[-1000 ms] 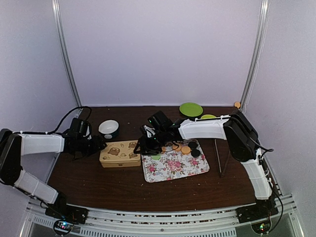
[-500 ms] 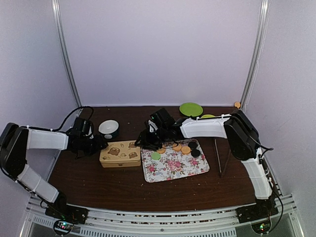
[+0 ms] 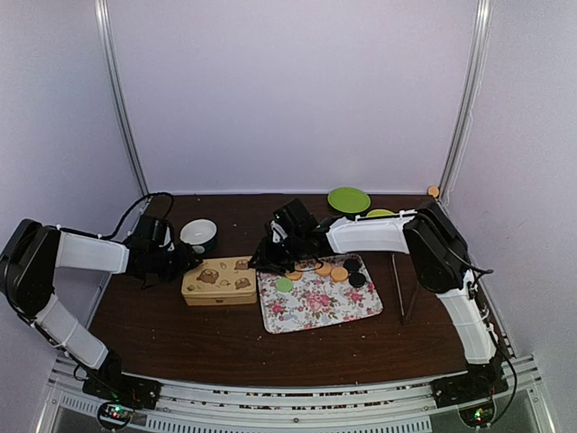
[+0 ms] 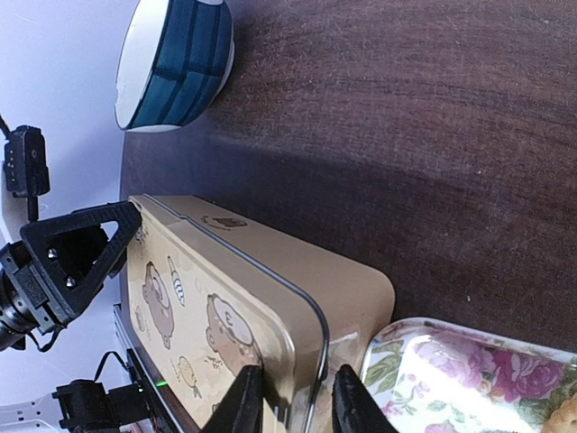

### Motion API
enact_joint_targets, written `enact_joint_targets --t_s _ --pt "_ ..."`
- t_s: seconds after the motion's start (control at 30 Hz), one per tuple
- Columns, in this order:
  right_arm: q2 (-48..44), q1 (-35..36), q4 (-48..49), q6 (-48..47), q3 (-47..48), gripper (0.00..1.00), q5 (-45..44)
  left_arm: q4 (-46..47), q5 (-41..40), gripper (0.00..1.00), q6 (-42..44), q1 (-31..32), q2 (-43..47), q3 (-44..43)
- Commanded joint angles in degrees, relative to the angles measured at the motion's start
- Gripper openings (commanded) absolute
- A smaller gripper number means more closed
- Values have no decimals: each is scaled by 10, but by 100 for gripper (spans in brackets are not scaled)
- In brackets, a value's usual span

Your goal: Pack the cookies

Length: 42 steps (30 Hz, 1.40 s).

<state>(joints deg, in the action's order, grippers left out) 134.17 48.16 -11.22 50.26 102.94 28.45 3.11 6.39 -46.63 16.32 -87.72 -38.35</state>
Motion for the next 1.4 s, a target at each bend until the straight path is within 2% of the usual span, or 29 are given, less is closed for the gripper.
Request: enact_joint_targets --t_s 0.0,0.57,0.83,0.93,1.13,1.37 --pt "19 -2 -30 -4 8 24 -18 0 -4 58 1 -4 -26 19" --pt "29 -2 -7 13 -54 16 -5 64 13 47 -9 -4 -77 74" --pt "5 -2 -24 -8 -45 19 -6 61 19 42 -8 -4 -58 81" --pt "-15 0 -25 -10 -35 25 -5 39 16 45 -3 -4 -24 70" --pt "-54 2 -35 -11 -12 39 -7 -28 1 59 14 -4 51 41" --pt "-85 17 -36 -25 -34 45 -6 -60 0 66 22 -4 116 45"
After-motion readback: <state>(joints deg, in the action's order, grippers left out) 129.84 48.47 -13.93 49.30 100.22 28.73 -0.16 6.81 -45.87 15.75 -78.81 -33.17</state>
